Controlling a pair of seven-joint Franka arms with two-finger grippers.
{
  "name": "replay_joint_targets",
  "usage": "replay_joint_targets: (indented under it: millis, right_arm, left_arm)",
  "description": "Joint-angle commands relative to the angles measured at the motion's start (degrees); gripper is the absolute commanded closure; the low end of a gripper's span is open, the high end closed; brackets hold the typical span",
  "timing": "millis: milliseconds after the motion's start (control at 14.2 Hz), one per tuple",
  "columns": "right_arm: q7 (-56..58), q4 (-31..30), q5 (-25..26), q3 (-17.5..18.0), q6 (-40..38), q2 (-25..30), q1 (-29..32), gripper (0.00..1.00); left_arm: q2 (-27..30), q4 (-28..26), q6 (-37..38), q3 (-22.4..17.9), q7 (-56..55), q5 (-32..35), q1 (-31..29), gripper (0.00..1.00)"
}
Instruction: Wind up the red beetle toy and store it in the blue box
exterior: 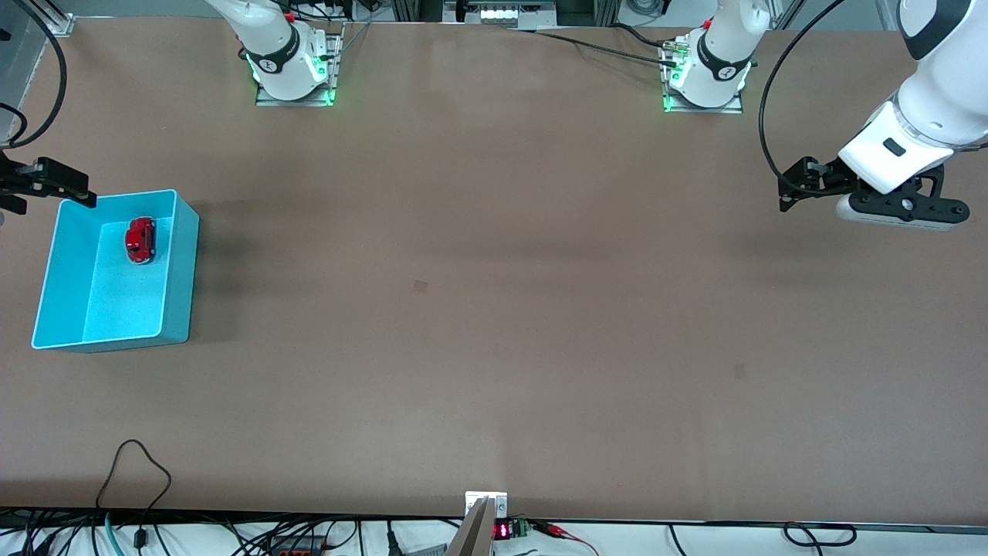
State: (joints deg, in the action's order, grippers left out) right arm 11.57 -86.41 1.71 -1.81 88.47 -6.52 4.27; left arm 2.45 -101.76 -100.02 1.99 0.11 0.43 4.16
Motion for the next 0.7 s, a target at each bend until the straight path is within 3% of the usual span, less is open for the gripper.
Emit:
replay_joint_targets:
  millis: [0,632]
  right_arm:
    - [-6.1,0.37,-1.97,-0.13,-0.4,-0.42,-1.27,0.0]
    - [-6.74,0.36,-1.97,-0.13,-0.14,-0.68,-3.3,0.0]
  left_arm:
    - [0.71,-0.11,-0.18,-0.06,-0.55,1.15,0.32,0.0]
    - [0.71,-0.11,-0.18,-0.06,-0.64,1.15,0.32,0.0]
